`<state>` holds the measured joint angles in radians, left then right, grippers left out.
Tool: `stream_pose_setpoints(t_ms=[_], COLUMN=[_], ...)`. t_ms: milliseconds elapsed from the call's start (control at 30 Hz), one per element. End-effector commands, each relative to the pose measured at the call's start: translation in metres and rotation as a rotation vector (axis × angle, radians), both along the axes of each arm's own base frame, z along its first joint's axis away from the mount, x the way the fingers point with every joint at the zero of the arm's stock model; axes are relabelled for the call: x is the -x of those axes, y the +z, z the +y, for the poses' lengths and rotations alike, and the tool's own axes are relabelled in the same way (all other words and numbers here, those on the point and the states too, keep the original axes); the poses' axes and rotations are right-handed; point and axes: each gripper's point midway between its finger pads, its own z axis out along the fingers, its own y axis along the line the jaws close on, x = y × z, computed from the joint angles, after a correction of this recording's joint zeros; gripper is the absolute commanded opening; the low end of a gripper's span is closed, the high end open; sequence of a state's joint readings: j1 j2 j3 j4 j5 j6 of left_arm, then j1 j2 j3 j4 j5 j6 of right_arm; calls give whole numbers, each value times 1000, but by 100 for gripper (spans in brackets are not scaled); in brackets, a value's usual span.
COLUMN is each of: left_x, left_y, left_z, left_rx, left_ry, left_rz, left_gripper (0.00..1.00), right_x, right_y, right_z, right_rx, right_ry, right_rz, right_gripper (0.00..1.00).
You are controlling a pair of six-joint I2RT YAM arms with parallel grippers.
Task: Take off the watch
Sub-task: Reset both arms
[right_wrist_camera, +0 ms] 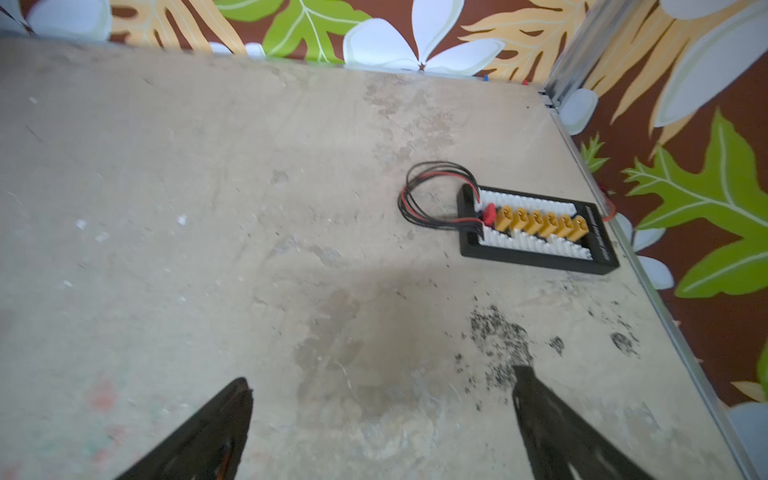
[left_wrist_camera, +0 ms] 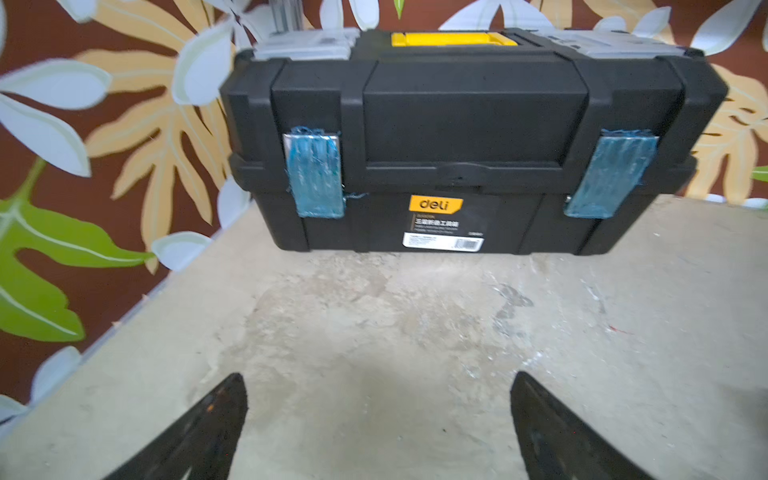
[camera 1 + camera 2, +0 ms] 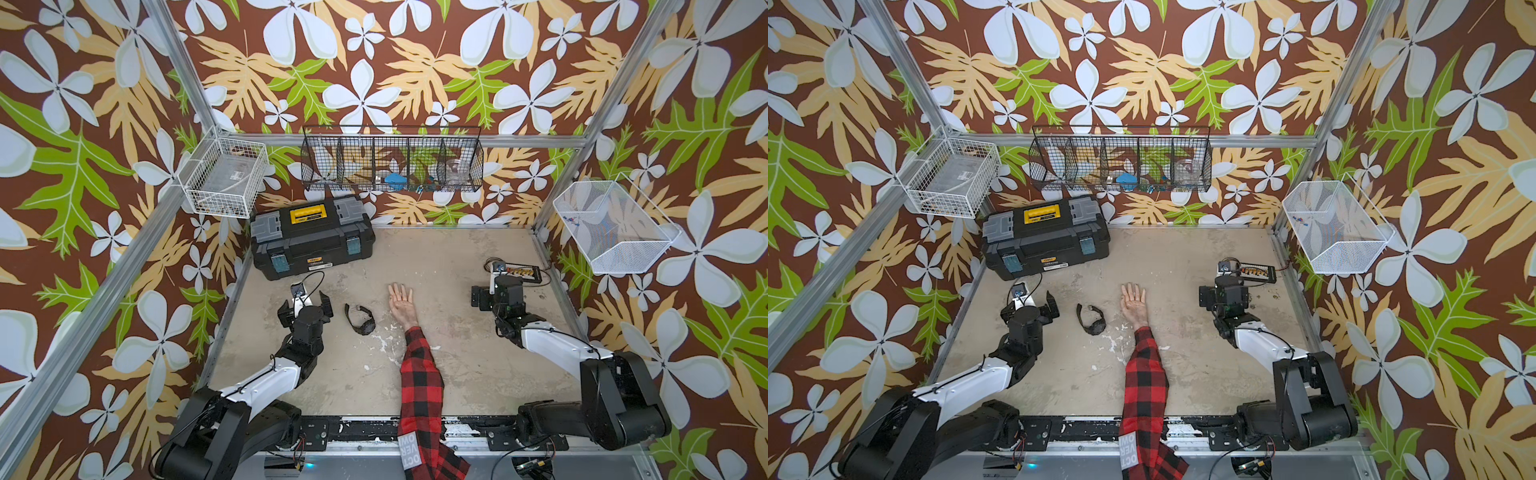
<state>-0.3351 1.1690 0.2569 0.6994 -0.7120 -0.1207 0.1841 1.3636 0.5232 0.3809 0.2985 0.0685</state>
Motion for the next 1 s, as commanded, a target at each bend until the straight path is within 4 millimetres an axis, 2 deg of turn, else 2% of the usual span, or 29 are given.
stream_pose_setpoints(t_ms=[0, 100, 233, 333, 467, 533, 600, 667, 800, 967], left_x=[-2, -4, -8, -12, -19, -13, -12, -20, -18, -19], left_y=[32, 19, 15, 10, 4, -1, 3, -5, -4, -3], left_z=[15, 19, 26, 25, 16, 15, 18, 15, 21, 18], left_rx=[-55, 2, 26, 38, 41, 45, 39, 57, 68, 62], left_ry=[67, 28, 9, -36, -100, -120, -117, -133, -101, -119], left_rz=[-158, -177, -197, -214, -177, -184, -221, -166, -179, -181], left_gripper=[100, 100, 100, 100, 100, 100, 100, 100, 100, 100], right_x=[-6, -2, 4, 11, 9, 14, 17, 18, 15, 15], right_y=[36, 24, 27, 26, 24, 23, 18, 21, 17, 17], right_z=[-29, -39, -20, -22, -17, -16, -17, -17, -18, -18], right_rx=[111, 88, 32, 14, -17, -31, -51, -46, -60, -59], right_ry=[-115, -154, -27, -23, 36, 58, 68, 70, 74, 74], right_rz=[-229, -246, -340, -382, -369, -384, -394, -421, -390, -388], right_gripper=[100, 100, 100, 100, 100, 100, 100, 100, 100, 100])
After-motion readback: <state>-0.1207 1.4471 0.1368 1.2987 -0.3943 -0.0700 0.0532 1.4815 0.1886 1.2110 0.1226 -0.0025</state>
